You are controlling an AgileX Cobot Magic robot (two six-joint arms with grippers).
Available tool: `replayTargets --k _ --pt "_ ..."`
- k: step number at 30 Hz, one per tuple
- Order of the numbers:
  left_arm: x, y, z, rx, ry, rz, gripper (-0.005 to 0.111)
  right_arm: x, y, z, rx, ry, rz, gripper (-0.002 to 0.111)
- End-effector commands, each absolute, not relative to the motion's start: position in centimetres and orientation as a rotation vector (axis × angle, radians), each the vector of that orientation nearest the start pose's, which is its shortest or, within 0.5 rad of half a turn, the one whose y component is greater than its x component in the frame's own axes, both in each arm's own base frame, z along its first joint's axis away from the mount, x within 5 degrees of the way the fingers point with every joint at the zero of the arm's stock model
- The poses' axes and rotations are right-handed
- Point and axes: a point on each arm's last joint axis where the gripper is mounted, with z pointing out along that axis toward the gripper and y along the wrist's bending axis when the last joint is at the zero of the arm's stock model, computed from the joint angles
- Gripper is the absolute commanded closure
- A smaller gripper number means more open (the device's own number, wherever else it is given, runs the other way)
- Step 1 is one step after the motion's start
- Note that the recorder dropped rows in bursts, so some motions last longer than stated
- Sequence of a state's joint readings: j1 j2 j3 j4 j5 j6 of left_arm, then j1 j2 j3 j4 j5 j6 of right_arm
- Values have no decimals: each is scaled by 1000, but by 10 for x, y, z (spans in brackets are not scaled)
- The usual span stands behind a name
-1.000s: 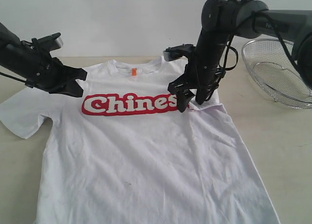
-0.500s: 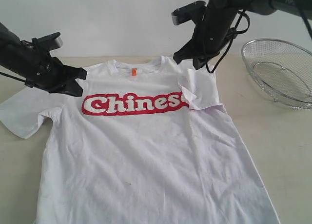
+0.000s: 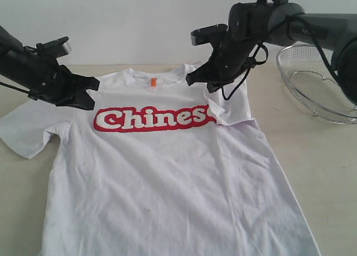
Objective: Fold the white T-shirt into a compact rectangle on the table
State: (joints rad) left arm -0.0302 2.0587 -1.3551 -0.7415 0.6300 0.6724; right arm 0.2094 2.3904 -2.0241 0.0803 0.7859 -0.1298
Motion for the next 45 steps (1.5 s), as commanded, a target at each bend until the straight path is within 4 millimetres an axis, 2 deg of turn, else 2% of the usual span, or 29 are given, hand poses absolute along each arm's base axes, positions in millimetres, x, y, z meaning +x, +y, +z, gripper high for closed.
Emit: replayTargets --k 1,3,5,11,16,22,24,25,27,28,31,35,37,38,45 --pt "418 -51 155 212 2625 -553 102 513 125 166 -405 2546 152 89" --pt "418 -51 155 212 2625 -553 102 514 127 167 -412 2526 152 73" --pt "417 -51 155 213 2627 -554 102 515 129 168 -408 2508 155 65" --pt "417 -52 155 217 2630 -562 102 515 129 163 -403 2522 162 69" --pt "417 -52 155 216 2632 -567 102 514 129 141 -412 2586 162 69" --pt "417 -53 156 212 2631 -571 102 514 129 126 -417 2623 161 70" --pt "417 -53 156 212 2631 -571 102 514 129 123 -418 2630 161 75" --pt "417 -53 156 212 2631 -571 102 513 129 123 -419 2632 161 81" --pt "417 -53 156 212 2631 -571 102 514 129 124 -417 2624 161 95" --pt "417 -53 156 212 2631 -571 102 515 129 126 -414 2609 161 109" --pt "417 -53 156 212 2631 -571 102 516 129 129 -442 2609 152 108" --pt "417 -53 156 212 2631 -571 102 518 130 146 -467 2542 151 108" --pt "417 -53 156 212 2631 -571 102 511 131 151 -633 2563 145 108" --pt "417 -53 156 212 2631 -571 102 510 131 150 -659 2574 143 108" --pt "416 -53 155 219 2640 -584 102 514 130 158 -601 2522 137 108"
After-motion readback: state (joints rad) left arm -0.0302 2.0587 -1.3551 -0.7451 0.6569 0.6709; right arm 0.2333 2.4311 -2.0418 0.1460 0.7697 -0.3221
